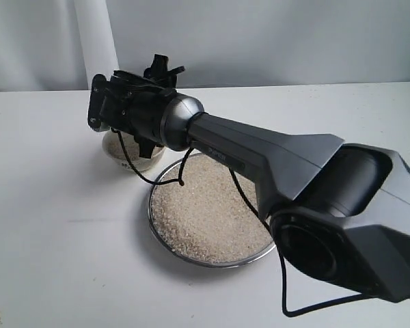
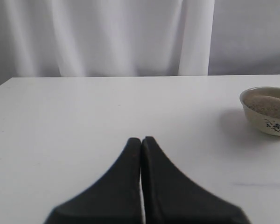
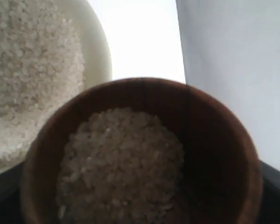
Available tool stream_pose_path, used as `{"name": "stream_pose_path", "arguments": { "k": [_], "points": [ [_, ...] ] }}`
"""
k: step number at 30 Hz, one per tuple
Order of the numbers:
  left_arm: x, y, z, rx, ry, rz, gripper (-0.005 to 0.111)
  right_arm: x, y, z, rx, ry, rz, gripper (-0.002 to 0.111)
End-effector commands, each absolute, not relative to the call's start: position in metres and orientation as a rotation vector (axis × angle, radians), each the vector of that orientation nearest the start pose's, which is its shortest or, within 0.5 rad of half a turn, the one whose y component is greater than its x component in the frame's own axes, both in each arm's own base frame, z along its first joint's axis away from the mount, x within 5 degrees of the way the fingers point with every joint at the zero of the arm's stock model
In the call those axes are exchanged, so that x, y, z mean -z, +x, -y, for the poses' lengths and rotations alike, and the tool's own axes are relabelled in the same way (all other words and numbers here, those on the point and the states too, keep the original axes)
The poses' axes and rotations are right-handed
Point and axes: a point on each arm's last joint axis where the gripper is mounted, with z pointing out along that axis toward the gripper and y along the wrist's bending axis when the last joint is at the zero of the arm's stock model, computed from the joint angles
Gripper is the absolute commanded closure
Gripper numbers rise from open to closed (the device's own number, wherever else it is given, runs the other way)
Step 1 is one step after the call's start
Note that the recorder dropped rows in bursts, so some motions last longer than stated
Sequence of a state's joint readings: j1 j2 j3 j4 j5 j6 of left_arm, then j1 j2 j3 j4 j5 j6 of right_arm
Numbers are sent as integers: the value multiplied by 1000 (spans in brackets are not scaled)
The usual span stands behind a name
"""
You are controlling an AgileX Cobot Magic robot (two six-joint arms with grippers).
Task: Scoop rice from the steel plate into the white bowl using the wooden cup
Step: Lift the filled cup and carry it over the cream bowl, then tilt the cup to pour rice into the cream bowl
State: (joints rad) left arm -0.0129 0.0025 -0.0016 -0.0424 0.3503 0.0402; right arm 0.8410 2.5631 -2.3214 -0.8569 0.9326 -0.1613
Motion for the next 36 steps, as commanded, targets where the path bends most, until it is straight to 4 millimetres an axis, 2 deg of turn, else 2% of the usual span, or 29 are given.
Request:
{"name": "stream_pose_path", "arguments": {
  "k": [1, 9, 16, 36],
  "points": [
    [-182, 53, 2, 26, 21, -1828, 107, -176, 408, -385, 895, -1527, -1685, 108],
    [-182, 53, 2, 26, 21, -1828, 107, -166, 401, -395, 1030, -1598, -1563, 108],
    [-182, 53, 2, 26, 21, -1828, 107, -158, 403, -394, 1162, -1658, -1473, 108],
    [-182, 53, 2, 26, 21, -1828, 107, -162, 403, -397, 1382, -1852, -1204, 108]
  ]
}}
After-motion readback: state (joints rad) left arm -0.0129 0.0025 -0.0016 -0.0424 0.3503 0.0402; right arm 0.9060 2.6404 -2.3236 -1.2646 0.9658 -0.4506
